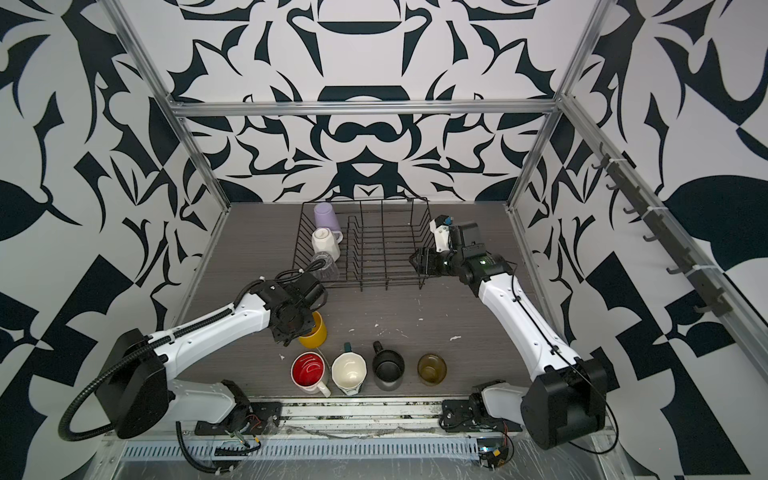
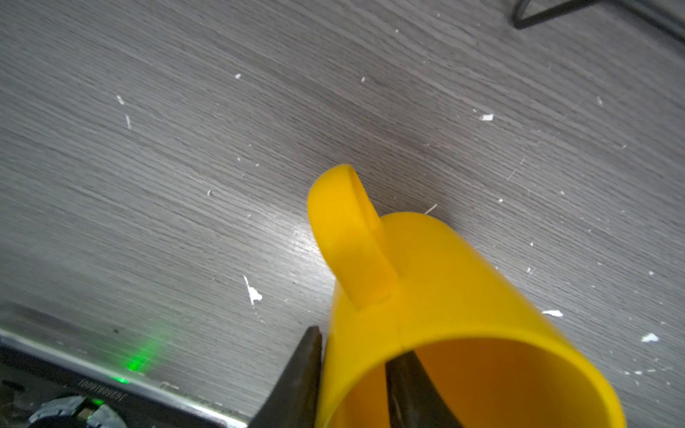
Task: Load cups into a dish rack
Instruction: Pick up the cup from the center of the table.
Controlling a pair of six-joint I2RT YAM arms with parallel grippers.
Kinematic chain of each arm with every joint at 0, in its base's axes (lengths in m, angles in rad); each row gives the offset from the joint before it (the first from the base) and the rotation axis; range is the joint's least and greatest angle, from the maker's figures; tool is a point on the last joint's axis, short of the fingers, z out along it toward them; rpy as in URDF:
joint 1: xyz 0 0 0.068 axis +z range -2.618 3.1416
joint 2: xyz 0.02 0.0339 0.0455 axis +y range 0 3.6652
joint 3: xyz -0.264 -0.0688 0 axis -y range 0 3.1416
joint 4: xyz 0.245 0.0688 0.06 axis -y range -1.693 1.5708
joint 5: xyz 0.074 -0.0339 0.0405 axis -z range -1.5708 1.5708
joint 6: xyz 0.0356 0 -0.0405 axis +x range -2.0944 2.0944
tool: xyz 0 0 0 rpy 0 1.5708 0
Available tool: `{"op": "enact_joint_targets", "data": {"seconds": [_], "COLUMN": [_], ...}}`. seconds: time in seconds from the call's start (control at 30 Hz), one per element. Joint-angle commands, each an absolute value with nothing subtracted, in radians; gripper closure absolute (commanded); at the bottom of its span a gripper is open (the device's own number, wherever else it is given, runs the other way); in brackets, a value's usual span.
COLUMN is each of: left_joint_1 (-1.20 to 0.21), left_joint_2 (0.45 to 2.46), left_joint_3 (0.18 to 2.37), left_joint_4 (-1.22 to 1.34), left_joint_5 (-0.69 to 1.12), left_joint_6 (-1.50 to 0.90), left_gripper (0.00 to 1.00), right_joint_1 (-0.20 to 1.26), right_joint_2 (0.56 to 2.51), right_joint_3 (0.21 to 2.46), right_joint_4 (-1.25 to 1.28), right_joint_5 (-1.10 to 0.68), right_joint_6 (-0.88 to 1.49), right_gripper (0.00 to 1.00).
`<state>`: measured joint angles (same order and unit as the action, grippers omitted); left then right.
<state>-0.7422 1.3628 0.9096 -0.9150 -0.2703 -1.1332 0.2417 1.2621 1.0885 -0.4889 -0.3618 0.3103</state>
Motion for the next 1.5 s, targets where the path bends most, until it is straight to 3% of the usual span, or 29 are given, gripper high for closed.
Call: {"op": "enact_joint_targets", "data": {"seconds": [0.0, 0.53, 0.93, 1.33, 1.47], "left_joint_1": [-0.733, -0.719, -0.696, -0.545, -0.492], "left_joint_2": [1.36, 1.334, 1.208, 1.0, 0.952], "left_joint_3": [0.9, 0.916, 0.902, 0.876, 0.962], "left_joint_4": [-0.927, -0.927, -0.992, -1.1, -1.153], "left_joint_5": [-0.298, -0.323, -0.381, -0.449, -0.52], "left_joint_6": [-1.155, -1.149, -1.158, -1.097, -1.036], "left_gripper": [0.72, 1.0, 1.0, 1.0, 1.0], "right_joint_1": [0.237, 0.233, 0.234, 0.233, 0.232], "right_joint_2": [1.244, 1.245, 1.236, 1.236, 1.242], "right_joint_3": [1.091, 1.103, 1.104, 1.117, 1.124], "right_joint_4": [-0.47, -0.485, -0.492, -0.499, -0.501], "right_joint_5": [-0.35, -0.344, -0.341, -0.343, -0.353], "right_joint_6": [0.291, 0.282, 0.281, 0.285, 0.29], "right_gripper": [0.32, 0.32, 0.32, 0.31, 0.3]}}
